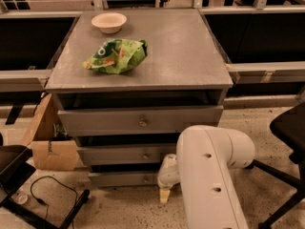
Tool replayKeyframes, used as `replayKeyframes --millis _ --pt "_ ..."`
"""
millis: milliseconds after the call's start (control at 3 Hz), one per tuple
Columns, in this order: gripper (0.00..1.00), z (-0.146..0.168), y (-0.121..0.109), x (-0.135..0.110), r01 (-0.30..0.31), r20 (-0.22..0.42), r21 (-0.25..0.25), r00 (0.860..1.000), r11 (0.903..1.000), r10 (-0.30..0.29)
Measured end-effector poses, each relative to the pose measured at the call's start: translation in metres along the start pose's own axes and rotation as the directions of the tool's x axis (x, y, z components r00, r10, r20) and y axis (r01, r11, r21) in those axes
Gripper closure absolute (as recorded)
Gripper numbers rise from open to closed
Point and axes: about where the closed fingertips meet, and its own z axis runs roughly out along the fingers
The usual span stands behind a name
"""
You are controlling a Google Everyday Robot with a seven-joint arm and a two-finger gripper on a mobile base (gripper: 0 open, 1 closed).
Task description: Open bottom drawer
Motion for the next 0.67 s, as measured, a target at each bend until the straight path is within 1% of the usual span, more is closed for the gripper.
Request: replayKeyframes --millis 333,667 --pt "0.27 0.014 -0.005 0.005 -0.01 -0.005 -0.032 1.0 0.9994 0.01" --pt "0.5 0.01 0.01 0.027 -0.041 -0.029 -0.057 0.999 0.9975 0.04"
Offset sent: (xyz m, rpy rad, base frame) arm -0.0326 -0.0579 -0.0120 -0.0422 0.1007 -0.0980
